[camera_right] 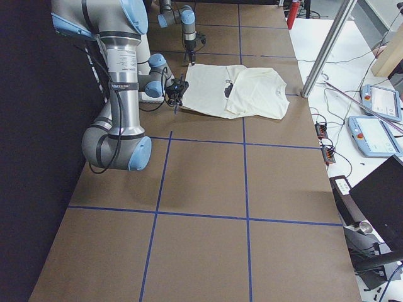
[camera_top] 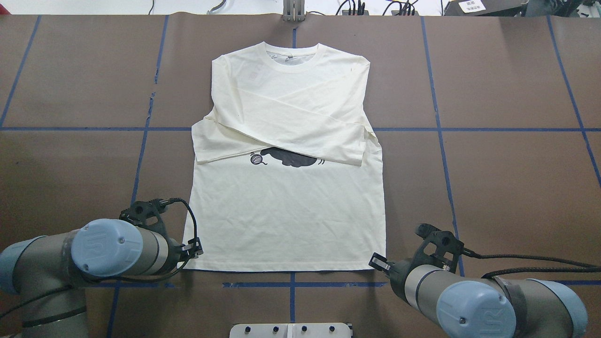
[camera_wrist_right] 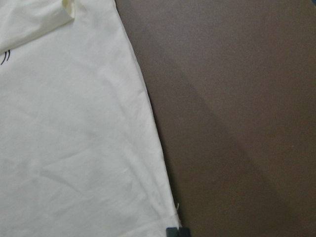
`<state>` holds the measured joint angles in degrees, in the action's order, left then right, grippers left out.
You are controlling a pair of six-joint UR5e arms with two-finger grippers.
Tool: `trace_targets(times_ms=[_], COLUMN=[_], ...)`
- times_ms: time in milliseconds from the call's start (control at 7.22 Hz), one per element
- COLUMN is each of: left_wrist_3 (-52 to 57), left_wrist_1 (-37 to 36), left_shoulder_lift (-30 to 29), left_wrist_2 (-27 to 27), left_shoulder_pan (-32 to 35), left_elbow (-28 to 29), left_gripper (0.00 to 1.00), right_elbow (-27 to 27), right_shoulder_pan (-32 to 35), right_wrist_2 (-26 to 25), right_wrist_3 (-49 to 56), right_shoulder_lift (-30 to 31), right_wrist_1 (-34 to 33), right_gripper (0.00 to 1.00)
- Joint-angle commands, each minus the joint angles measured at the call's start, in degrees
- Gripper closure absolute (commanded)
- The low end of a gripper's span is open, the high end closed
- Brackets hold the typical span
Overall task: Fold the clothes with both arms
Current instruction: 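Grasp the two hem corners nearest the robot with both grippers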
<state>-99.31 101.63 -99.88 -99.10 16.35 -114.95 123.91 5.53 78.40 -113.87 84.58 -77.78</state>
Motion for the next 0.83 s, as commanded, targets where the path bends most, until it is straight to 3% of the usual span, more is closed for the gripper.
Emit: trace_targets(times_ms=[0, 693], left_wrist_3=[0.0, 0.3], left_wrist_1=[0.1, 0.1], left_shoulder_lift=[0.3, 0.6], left_wrist_2=[-0.9, -0.9], left_shoulder_pan=[-0.4, -0.5], left_elbow=[0.1, 0.3], left_gripper=[0.45, 0.47], right_elbow=[0.1, 0.1], right_shoulder_pan=[0.1, 0.2], right_wrist_2=[0.0, -0.1], right_wrist_3=[0.0, -0.1], right_shoulder_lift=[0.1, 0.6], right_wrist_1=[0.0, 0.0], right_gripper=[1.0, 1.0])
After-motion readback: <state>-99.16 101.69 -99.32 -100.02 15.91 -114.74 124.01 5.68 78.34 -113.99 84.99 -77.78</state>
